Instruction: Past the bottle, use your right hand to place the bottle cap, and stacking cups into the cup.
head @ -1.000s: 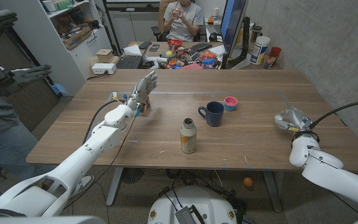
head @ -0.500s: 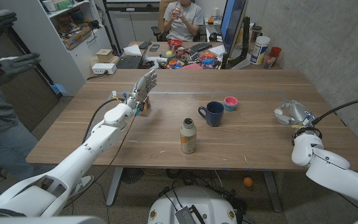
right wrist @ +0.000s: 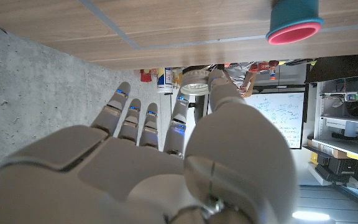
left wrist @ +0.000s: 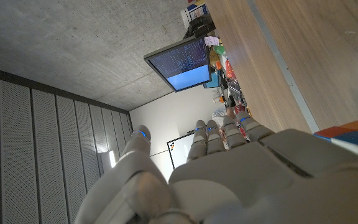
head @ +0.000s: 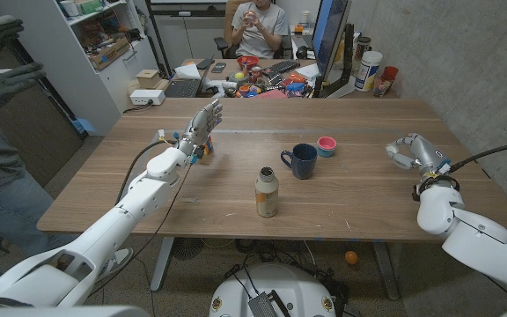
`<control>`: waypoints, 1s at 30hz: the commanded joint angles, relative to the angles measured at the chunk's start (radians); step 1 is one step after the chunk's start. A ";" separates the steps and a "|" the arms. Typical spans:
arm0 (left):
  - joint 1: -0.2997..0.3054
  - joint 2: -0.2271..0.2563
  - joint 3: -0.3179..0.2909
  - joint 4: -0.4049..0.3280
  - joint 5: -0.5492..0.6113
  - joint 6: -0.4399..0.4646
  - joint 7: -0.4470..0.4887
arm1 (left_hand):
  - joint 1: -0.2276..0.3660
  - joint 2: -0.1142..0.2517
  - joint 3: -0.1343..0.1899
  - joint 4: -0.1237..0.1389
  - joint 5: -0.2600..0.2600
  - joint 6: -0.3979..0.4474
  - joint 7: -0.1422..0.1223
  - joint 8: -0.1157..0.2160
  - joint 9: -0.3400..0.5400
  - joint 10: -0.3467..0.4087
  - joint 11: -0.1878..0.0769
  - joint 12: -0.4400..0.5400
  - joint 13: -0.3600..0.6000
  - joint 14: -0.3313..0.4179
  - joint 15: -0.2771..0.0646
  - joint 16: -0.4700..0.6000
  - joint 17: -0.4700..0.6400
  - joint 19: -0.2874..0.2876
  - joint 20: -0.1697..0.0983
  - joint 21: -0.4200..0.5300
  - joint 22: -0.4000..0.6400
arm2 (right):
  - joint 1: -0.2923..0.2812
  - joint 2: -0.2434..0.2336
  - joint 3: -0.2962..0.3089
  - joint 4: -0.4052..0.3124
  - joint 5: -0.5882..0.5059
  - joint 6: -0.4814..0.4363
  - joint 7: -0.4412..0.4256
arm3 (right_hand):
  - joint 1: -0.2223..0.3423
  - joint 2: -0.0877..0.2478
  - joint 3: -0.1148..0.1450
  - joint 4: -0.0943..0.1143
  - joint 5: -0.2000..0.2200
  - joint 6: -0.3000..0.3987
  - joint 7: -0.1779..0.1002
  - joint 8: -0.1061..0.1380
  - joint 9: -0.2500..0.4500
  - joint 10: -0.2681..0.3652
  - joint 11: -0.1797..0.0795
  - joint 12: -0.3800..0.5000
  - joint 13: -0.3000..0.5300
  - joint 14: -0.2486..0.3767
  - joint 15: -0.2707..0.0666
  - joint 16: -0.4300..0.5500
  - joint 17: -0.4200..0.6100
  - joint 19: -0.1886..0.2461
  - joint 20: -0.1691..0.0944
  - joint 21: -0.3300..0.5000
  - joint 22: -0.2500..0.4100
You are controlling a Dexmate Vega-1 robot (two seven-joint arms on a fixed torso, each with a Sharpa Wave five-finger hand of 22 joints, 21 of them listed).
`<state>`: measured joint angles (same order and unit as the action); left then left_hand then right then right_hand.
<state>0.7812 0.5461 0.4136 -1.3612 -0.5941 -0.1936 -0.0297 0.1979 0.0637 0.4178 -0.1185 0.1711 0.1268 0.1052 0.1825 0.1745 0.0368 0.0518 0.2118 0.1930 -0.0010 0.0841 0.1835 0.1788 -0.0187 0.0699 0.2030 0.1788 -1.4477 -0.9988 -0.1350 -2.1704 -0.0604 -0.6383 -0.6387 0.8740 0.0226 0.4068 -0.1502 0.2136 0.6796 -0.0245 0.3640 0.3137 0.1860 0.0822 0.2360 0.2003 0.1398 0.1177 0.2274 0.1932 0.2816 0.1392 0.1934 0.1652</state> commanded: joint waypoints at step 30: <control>0.014 0.012 -0.015 -0.004 -0.002 -0.030 -0.007 | 0.000 0.008 0.001 -0.006 0.005 0.003 0.001 0.005 0.005 -0.001 0.007 -0.002 0.005 0.005 0.005 0.005 0.004 -0.002 0.007 -0.002 0.004 | 0.048 0.043 -0.029 -0.060 -0.177 0.333 0.191 | 0.019 0.018 0.001 -0.004 -0.017 0.044 -0.018 0.022 0.026 0.030 -0.007 -0.003 0.003 0.014 0.001 -0.006 0.001 0.009 -0.002 0.001 0.006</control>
<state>0.7955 0.5554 0.4010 -1.3657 -0.5994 -0.2180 -0.0373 0.1979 0.0636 0.4178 -0.1185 0.1711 0.1268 0.1052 0.1825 0.1745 0.0368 0.0518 0.2118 0.1930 -0.0009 0.0842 0.1835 0.1788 -0.0187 0.0699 0.2030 0.1788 -1.4482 -0.9707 -0.1211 -2.2473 -0.2035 -0.3754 -0.5028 0.8785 0.0283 0.4053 -0.1516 0.2025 0.6846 -0.0194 0.3734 0.3328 0.2038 0.0787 0.2360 0.2003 0.1434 0.1216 0.2196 0.1931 0.2851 0.1429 0.1934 0.1652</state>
